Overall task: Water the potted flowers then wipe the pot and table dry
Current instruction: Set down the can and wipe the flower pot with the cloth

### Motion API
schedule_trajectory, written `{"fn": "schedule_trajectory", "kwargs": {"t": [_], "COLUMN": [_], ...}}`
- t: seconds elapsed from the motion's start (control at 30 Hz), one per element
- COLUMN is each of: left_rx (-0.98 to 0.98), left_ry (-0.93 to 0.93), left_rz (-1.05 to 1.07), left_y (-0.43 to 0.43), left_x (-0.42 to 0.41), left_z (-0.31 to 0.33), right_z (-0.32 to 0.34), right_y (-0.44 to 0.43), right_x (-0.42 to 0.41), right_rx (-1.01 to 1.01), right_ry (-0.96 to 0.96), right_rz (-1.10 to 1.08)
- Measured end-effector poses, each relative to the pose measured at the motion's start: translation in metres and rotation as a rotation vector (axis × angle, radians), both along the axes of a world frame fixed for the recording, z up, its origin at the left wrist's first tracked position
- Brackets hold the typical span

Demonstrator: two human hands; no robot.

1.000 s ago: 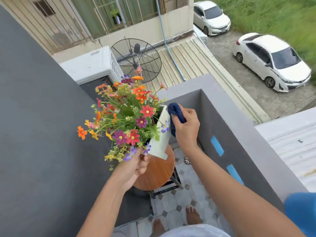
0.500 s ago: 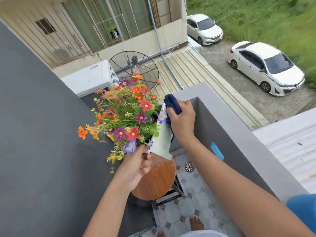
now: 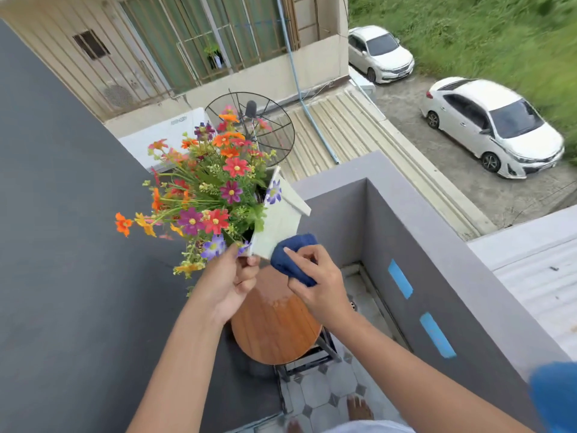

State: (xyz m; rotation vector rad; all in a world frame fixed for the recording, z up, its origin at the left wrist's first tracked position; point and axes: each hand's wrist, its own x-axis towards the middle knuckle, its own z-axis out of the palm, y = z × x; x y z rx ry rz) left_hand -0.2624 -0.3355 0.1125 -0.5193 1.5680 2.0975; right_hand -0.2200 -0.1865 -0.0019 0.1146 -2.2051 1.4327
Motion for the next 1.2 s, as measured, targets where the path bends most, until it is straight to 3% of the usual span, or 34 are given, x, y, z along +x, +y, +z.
{"fn": "schedule_trajectory", "kwargs": {"t": [0.13, 0.4, 0.63, 0.87, 1.03, 1.13, 1.2], "left_rx": [0.020, 0.069, 0.104, 0.002, 0.077, 0.072, 0.058], "left_ry": [0.015, -0.024, -0.022, 0.040, 0.019, 0.019, 0.025], "left_rz": [0.008, -0.025, 0.015, -0.030, -0.030, -0.003, 0.006], "left_y": [-0.001, 0.008, 0.007, 0.022, 0.020, 0.017, 0.017], "left_x": [0.003, 0.010, 0.017, 0.024, 0.028, 0.032, 0.032], "left_z": [0.004, -0.004, -0.003, -0.002, 0.003, 0.004, 0.004], "right_z": [-0.003, 0.050, 0.009, 0.076, 0.054, 0.030, 0.027], "right_y": [0.001, -0.014, -0.002, -0.012, 0.014, 0.017, 0.011], "right_x": [0.004, -0.006, 0.001, -0.017, -0.035, -0.026, -0.016], "right_rx": [-0.149, -0.149, -0.315, -0.437, -0.306, -0.341, -0.330], "right_ry": [-0.123, 0.098, -0.209, 0.001, -0.061, -0.209, -0.207], "right_rz": [-0.042, -0.061, -0.193, -0.164, -0.253, -0.242, -0.201]}}
